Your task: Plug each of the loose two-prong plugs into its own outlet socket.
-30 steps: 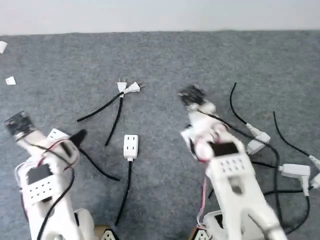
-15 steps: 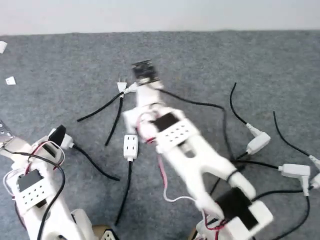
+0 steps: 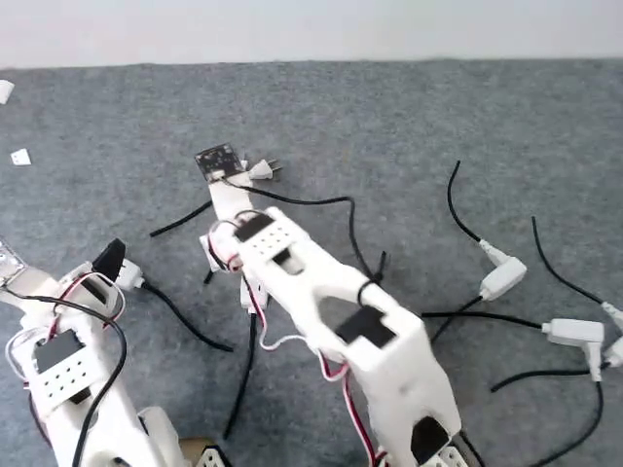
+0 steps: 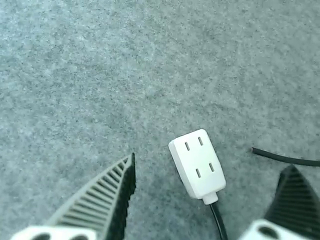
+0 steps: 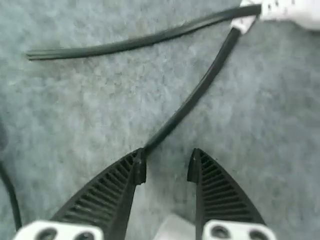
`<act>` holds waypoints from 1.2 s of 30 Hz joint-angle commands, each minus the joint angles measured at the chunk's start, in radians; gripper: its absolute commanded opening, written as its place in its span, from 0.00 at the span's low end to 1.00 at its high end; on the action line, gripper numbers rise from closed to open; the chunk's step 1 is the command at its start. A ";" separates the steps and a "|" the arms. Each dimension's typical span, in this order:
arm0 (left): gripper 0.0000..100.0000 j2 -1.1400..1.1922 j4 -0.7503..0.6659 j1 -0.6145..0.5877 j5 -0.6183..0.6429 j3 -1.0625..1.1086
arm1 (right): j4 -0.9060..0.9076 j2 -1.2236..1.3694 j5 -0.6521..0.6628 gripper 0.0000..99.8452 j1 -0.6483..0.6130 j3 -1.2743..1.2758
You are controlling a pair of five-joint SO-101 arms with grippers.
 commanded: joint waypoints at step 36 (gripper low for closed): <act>0.41 -0.017 -0.127 0.043 0.011 0.047 | 1.006 0.541 0.003 0.01 -0.031 -1.478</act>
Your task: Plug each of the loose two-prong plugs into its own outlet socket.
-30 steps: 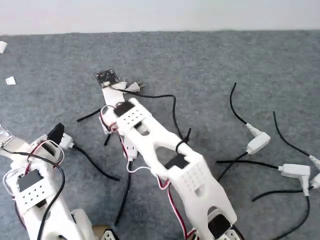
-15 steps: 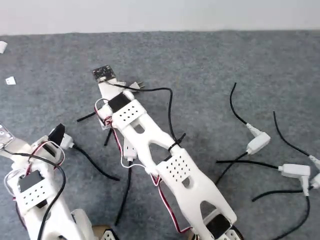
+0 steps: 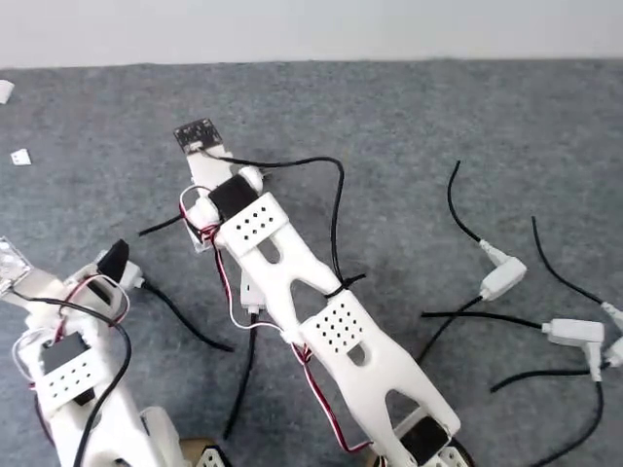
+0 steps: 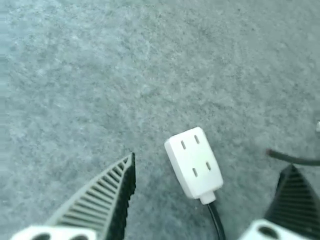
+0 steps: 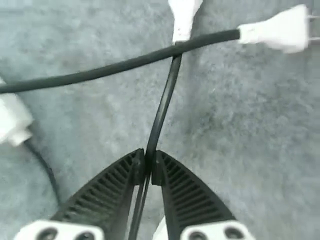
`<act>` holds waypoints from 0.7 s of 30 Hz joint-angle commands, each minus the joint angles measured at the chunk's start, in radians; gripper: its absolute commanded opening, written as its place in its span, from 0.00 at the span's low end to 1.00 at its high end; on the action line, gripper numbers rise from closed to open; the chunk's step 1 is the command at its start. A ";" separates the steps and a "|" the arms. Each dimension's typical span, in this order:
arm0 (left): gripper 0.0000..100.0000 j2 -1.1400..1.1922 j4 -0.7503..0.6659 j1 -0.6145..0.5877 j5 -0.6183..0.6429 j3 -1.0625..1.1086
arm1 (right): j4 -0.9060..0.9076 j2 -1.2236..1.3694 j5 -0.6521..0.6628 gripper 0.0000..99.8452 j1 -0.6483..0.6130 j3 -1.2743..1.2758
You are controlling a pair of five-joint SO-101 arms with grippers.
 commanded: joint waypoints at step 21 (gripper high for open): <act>0.41 -0.017 -0.087 0.015 0.011 0.004 | 0.064 -1.010 0.247 0.01 0.211 0.839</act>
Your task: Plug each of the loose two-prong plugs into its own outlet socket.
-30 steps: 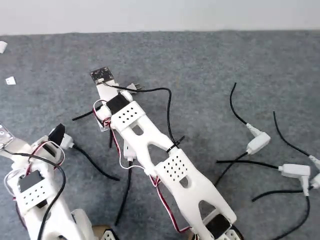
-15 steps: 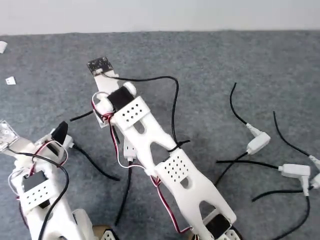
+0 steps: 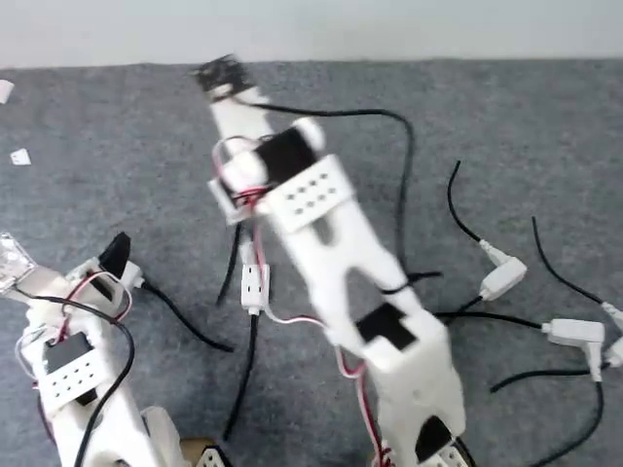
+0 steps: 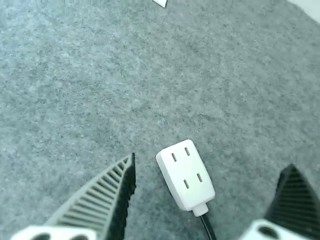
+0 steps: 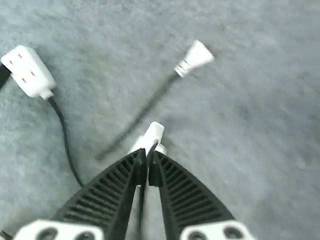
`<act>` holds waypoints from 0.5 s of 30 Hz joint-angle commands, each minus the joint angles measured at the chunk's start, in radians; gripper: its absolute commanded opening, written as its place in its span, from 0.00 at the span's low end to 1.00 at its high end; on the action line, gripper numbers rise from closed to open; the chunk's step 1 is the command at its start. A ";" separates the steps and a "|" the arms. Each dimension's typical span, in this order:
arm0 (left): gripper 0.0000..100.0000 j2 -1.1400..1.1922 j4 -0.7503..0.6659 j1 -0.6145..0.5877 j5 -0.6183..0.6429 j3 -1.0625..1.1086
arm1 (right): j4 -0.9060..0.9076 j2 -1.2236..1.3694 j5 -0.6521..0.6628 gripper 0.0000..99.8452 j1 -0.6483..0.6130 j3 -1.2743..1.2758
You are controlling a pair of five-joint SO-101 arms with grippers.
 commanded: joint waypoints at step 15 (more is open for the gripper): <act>0.41 -0.017 -0.025 0.008 0.011 -0.002 | 0.027 -0.593 0.209 0.01 0.223 0.733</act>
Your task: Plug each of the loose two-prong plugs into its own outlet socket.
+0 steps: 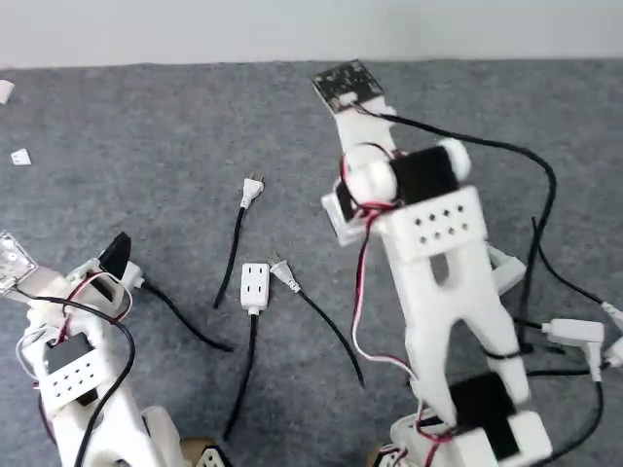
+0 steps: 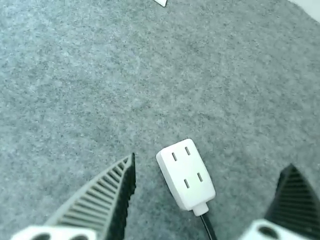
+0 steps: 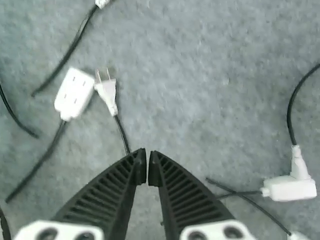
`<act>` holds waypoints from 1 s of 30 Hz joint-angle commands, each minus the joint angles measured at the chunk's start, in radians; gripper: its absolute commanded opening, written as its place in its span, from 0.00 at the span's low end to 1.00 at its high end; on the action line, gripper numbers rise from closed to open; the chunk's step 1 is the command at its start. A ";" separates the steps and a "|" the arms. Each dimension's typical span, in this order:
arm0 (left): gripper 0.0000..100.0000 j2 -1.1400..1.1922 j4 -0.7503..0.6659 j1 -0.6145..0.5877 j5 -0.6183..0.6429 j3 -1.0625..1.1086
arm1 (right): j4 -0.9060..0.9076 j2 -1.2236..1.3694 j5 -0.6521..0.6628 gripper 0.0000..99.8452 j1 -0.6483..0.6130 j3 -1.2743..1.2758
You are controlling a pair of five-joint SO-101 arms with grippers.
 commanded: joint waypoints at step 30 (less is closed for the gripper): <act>0.41 -0.017 -0.025 0.009 0.009 -0.002 | -0.489 -0.124 0.092 0.13 -0.211 0.884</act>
